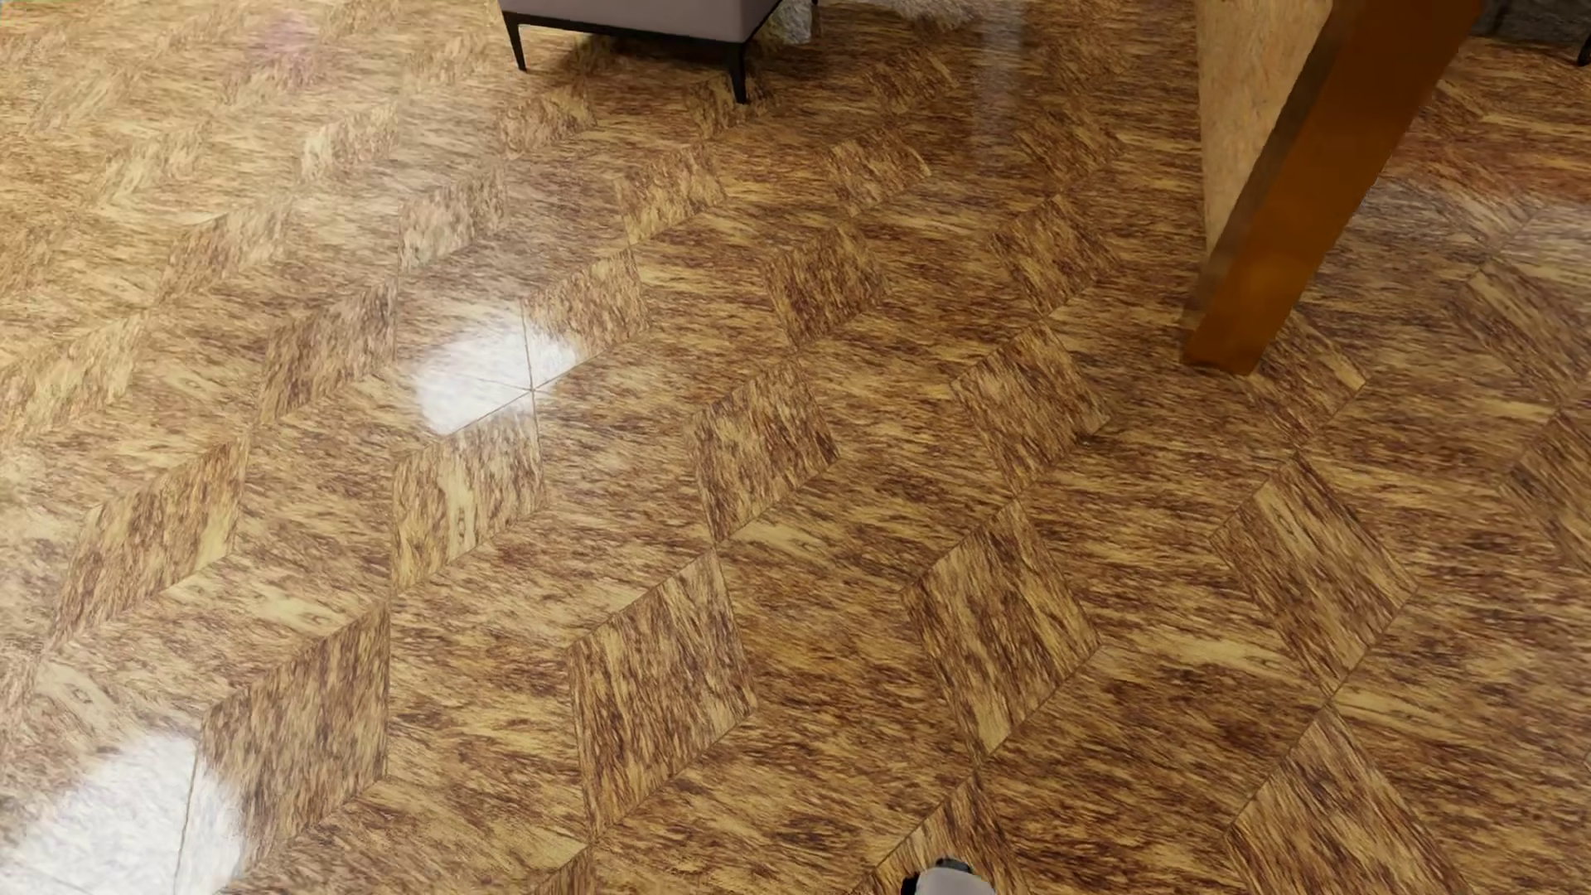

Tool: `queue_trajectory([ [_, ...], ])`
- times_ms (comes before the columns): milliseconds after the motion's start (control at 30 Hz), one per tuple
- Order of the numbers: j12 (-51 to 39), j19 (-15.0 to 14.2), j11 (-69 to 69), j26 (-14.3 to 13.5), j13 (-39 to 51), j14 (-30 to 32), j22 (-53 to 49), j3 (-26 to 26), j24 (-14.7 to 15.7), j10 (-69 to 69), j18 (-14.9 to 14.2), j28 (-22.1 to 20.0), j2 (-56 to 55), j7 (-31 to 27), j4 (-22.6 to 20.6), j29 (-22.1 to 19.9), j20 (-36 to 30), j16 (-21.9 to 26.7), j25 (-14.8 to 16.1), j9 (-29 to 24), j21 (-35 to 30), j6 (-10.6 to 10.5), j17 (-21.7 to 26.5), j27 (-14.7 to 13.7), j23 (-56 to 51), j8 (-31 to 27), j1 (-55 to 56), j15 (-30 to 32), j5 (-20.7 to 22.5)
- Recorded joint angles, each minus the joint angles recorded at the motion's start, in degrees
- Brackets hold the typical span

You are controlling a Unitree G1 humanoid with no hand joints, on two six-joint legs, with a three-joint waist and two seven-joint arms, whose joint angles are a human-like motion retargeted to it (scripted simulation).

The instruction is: Turn around

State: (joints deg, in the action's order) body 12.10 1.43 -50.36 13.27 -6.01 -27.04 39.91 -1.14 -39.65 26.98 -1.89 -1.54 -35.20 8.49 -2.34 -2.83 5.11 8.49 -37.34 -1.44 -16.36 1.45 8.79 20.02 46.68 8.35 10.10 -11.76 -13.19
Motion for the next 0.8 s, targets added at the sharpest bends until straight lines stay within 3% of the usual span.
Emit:
queue_trajectory([
  [67, -0.8, -0.6, 6.8, 1.7, -0.1, -0.8, 1.6, 0.0, 1.3, 0.4, 0.4, -1.3, -1.9, -5.1, -2.1, 0.3, 1.9, -1.2, -1.5, -0.4, -1.6, 1.2, 1.2, -0.4, -2.0, -0.5, 0.4, 0.5, 3.6],
  [133, -0.9, -3.1, 19.7, 2.4, -0.9, -1.4, 2.3, 0.7, 3.0, 0.1, 0.9, -3.2, -0.5, -10.6, -3.9, 1.7, 4.1, -3.4, 0.8, -0.5, -1.6, 1.8, 2.1, -1.0, -2.7, -3.9, -0.1, 4.2, 6.7],
  [167, -0.3, -2.6, 25.6, 2.3, -0.8, -1.4, 2.5, 1.2, 3.2, -0.5, 0.6, -3.5, 1.6, -13.3, -4.3, 2.5, 4.2, -4.2, 1.5, -0.4, -2.3, 2.0, 2.6, -1.0, -2.1, -5.2, -0.8, 10.1, 7.3],
  [200, 0.6, 0.2, 27.7, 1.9, -0.3, -1.5, 2.6, 1.7, 3.5, -0.6, 0.2, -3.6, 3.8, -15.7, -4.3, 3.5, 4.2, -4.7, 1.4, -0.3, -3.6, 2.1, 2.8, -0.1, -0.5, -3.6, -1.5, 12.8, 6.7],
  [333, 7.3, 1.0, 26.0, 2.1, 7.4, 1.2, 3.6, 3.1, 3.8, 9.0, -0.7, -2.5, 7.9, -18.2, -1.9, 9.0, 5.6, -7.3, -1.6, -0.3, -11.0, 0.5, 1.9, 4.0, 9.2, 3.8, 0.6, 7.9, 5.6],
  [367, 8.6, 1.5, 24.9, 1.8, 9.0, 3.6, 4.3, 3.3, 3.4, 13.9, -2.0, -0.9, 8.7, -19.3, -1.6, 9.8, 5.2, -7.4, -2.4, -0.5, -12.7, 0.1, 1.9, 3.4, 9.6, 5.4, 2.7, 6.3, 5.4],
  [400, 9.4, 1.9, 24.1, 2.0, 9.9, 6.5, 5.3, 3.1, 1.8, 19.7, -5.8, 1.7, 9.7, -21.6, -1.7, 8.8, 3.9, -6.5, -2.3, -0.7, -12.9, -0.3, 1.7, 2.5, 8.7, 7.3, 5.4, 4.9, 5.4],
  [433, 9.6, 2.0, 23.2, 2.2, 10.3, 10.0, 6.2, 2.7, -0.2, 25.4, -12.0, 5.0, 10.8, -24.3, -2.3, 5.9, 2.2, -5.3, -1.2, -0.9, -11.6, -0.8, 1.6, 1.6, 6.8, 9.3, 8.2, 3.3, 5.0],
  [533, 8.5, 1.5, 20.3, 2.4, 10.7, 16.0, 7.6, -0.3, -4.6, 39.3, -12.3, 9.3, 13.4, -21.0, -5.8, -3.2, -0.4, -3.0, 2.9, -1.8, -6.8, -2.4, 1.7, -1.7, 1.3, 15.2, 16.1, -0.2, 1.9],
  [567, 8.0, 1.3, 20.3, 2.1, 11.6, 16.0, 7.1, -0.9, -4.4, 40.6, -12.3, 8.9, 14.1, -18.2, -2.4, -3.9, 0.4, -3.3, 3.9, -2.0, -6.1, -2.8, 2.0, -2.1, 0.5, 16.0, 18.6, -0.6, 1.1],
  [633, 7.1, 1.0, 20.9, 0.5, 14.1, 14.4, 4.6, -0.4, -4.4, 37.6, -12.8, 7.8, 14.8, -8.7, 13.0, -3.1, 1.0, -3.0, 3.8, -2.2, -6.5, -4.0, 3.0, -1.8, -0.1, 16.0, 21.5, -0.9, 1.4],
  [667, 6.7, 0.9, 21.3, -0.5, 15.1, 12.4, 3.1, 0.5, -4.5, 33.3, -9.5, 7.2, 14.8, -3.4, 19.6, -2.4, 1.1, -2.3, 3.7, -2.0, -6.6, -4.8, 3.2, -1.7, -0.3, 15.3, 20.9, -1.0, 2.3],
  [700, 5.9, 0.7, 21.5, -1.1, 15.9, 10.7, 1.7, 1.2, -4.5, 27.6, -5.9, 6.4, 14.8, 1.4, 23.0, -2.3, 1.1, -1.5, 3.8, -1.8, -6.5, -5.7, 3.4, -1.5, -0.4, 14.7, 19.4, -1.2, 3.2],
  [733, 4.9, 0.4, 21.9, -1.4, 16.5, 9.6, 0.7, 1.7, -4.4, 20.7, -5.5, 5.5, 14.8, 4.2, 23.8, -2.3, 1.2, -0.8, 3.7, -1.5, -6.6, -6.4, 3.5, -1.4, -0.2, 14.0, 17.5, -1.3, 3.8],
  [767, 3.5, 0.1, 22.5, -1.3, 16.7, 10.0, 0.2, 2.0, -4.5, 12.6, -7.8, 4.8, 14.9, 4.6, 22.5, -2.3, 1.1, 0.0, 3.7, -1.2, -6.5, -7.0, 3.6, -1.2, 0.0, 13.4, 15.3, -1.2, 4.1],
  [800, 1.8, -0.3, 23.8, -1.2, 16.5, 12.9, 0.1, 2.1, -4.9, 3.8, -7.5, 4.6, 15.4, 3.7, 19.8, -2.2, 0.4, 0.5, 3.9, -0.7, -6.1, -7.5, 3.9, -1.0, 0.3, 12.8, 12.6, -0.8, 4.0],
])
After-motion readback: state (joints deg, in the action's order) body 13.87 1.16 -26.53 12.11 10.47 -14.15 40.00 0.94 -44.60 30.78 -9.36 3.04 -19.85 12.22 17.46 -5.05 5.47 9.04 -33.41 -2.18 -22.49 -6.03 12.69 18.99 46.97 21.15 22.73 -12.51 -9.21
